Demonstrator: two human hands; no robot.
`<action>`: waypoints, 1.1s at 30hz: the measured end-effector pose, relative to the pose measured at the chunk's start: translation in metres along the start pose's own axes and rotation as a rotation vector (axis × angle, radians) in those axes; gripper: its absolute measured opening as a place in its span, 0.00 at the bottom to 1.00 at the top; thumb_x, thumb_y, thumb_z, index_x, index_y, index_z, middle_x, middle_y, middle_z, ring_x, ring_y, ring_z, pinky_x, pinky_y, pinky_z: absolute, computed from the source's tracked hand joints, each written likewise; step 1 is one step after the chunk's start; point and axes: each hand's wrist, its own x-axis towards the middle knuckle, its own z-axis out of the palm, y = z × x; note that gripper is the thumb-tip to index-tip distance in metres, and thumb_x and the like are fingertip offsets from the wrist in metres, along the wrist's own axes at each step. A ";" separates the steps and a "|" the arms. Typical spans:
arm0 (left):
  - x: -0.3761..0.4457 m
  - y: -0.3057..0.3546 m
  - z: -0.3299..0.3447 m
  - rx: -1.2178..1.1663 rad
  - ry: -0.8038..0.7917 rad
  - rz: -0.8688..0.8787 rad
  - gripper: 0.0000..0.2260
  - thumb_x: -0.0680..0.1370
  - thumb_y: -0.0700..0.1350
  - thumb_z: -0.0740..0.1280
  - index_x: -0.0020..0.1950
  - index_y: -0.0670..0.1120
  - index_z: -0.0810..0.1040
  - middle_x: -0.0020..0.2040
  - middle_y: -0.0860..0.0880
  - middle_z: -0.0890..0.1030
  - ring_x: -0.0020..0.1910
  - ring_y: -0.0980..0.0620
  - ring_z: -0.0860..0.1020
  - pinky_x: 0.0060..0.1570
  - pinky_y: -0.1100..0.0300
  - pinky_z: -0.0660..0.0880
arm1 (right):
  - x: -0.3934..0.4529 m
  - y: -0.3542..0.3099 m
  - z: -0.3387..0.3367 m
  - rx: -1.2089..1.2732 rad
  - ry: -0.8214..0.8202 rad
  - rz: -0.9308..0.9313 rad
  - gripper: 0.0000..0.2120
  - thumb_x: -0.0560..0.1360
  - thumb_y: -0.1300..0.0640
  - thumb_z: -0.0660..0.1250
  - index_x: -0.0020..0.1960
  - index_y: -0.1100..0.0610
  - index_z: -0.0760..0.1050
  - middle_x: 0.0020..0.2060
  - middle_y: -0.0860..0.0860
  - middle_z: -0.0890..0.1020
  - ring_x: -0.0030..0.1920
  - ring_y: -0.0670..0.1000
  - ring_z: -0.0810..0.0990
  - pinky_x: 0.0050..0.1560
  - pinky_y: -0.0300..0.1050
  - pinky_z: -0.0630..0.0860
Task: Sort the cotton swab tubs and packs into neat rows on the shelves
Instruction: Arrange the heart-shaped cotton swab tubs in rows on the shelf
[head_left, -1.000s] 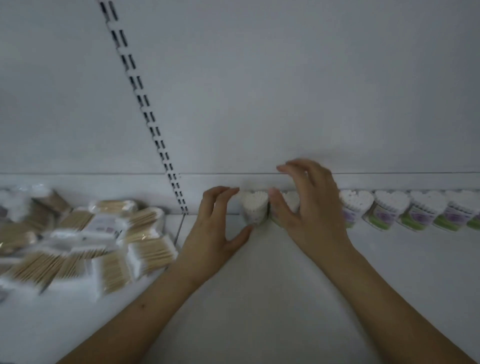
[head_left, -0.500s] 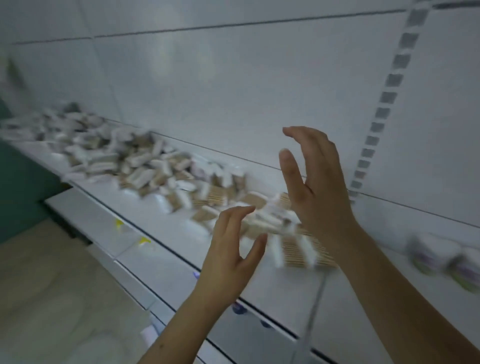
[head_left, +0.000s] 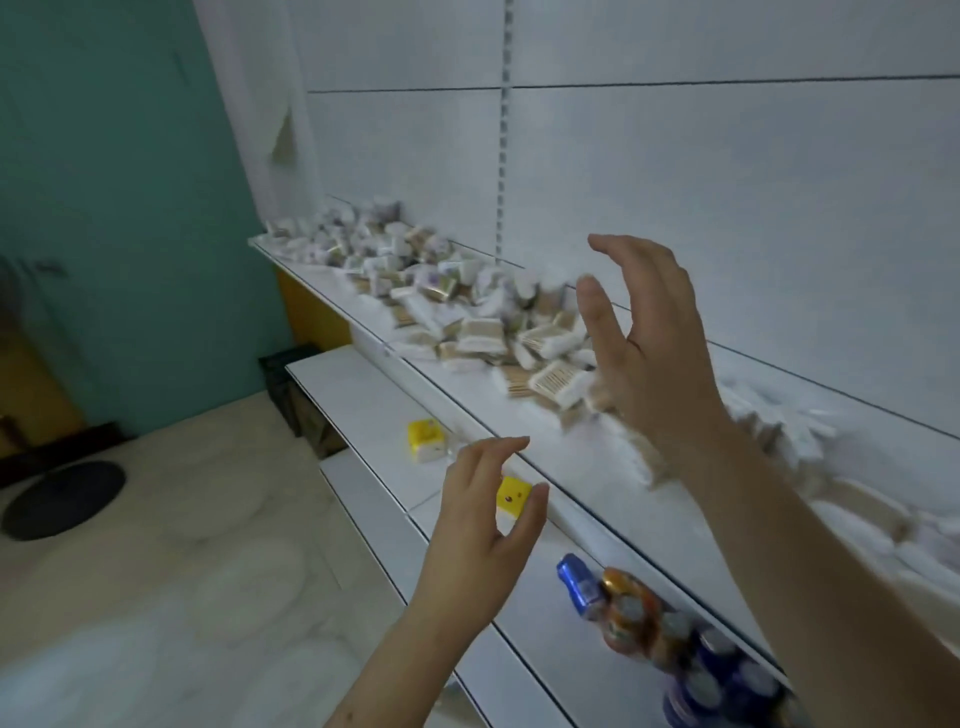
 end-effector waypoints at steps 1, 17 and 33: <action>0.007 -0.007 -0.007 -0.001 0.010 -0.006 0.19 0.80 0.61 0.60 0.69 0.59 0.70 0.65 0.61 0.70 0.68 0.57 0.70 0.64 0.66 0.67 | 0.009 -0.001 0.012 -0.006 -0.011 -0.010 0.21 0.83 0.44 0.57 0.71 0.52 0.70 0.67 0.46 0.72 0.66 0.44 0.68 0.64 0.27 0.59; 0.202 -0.140 -0.017 0.066 -0.025 -0.034 0.18 0.81 0.55 0.64 0.70 0.57 0.69 0.66 0.60 0.68 0.68 0.64 0.66 0.64 0.68 0.65 | 0.161 0.135 0.131 -0.230 -0.120 0.012 0.24 0.81 0.43 0.58 0.73 0.52 0.67 0.70 0.50 0.69 0.70 0.53 0.68 0.65 0.43 0.60; 0.347 -0.201 0.063 0.268 -0.168 -0.068 0.33 0.76 0.67 0.57 0.72 0.45 0.70 0.66 0.46 0.74 0.66 0.43 0.71 0.62 0.46 0.66 | 0.158 0.228 0.216 -0.543 -0.458 0.200 0.30 0.76 0.41 0.67 0.74 0.50 0.67 0.67 0.48 0.74 0.64 0.52 0.73 0.61 0.50 0.71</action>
